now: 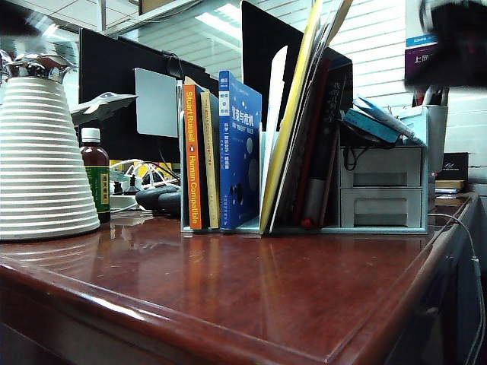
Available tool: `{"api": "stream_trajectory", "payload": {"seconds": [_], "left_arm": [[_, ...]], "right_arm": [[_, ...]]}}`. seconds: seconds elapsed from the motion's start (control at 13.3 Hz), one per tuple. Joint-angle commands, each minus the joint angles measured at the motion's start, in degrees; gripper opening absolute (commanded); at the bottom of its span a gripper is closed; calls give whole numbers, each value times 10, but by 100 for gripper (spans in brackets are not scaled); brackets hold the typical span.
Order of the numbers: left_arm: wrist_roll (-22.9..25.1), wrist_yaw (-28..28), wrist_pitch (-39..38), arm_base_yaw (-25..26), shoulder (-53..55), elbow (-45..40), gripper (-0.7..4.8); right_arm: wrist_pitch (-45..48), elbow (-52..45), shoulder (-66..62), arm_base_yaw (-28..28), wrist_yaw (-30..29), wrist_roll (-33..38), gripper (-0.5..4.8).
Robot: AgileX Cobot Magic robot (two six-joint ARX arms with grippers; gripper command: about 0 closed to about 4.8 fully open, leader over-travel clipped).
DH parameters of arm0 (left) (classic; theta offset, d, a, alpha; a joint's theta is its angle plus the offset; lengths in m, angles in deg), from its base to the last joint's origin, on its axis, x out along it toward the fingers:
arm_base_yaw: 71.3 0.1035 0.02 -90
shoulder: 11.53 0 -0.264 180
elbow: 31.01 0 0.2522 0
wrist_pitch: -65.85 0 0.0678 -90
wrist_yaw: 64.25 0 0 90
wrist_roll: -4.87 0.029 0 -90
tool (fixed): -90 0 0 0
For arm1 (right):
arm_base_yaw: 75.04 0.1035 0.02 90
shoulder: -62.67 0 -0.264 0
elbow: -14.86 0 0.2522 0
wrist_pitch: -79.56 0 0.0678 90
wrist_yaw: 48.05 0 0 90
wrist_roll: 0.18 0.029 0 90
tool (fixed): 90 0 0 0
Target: Pick up the blue book and put it on the bookshelf.
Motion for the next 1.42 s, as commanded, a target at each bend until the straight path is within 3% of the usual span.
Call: {"api": "stream_trajectory", "payload": {"seconds": [0.07, 0.45, 0.75, 0.9, 0.97, 1.27, 1.42], "left_arm": [[-20, -4, -76, 0, -79, -26, -6], [-29, -4, -87, 0, -120, -74, -7], [-30, 4, -45, 1, -126, -89, -7], [-30, 12, -45, 23, -146, -92, -6], [-24, 28, -49, 42, -165, -94, -7], [-24, -67, -45, 202, -180, -116, -7], [-24, -66, -40, 259, -180, -141, -7]], "right_arm": [[14, 3, 1, 1, -5, 19, -1], [15, 3, 1, 1, -9, 19, -1], [14, 3, 1, 1, -9, 19, -1], [15, 3, 1, 1, -9, 19, -1], [15, 3, 1, 1, -9, 19, -1], [13, 3, 1, 1, -9, 19, -1], [12, 3, 1, 1, -9, 19, -1]]}}
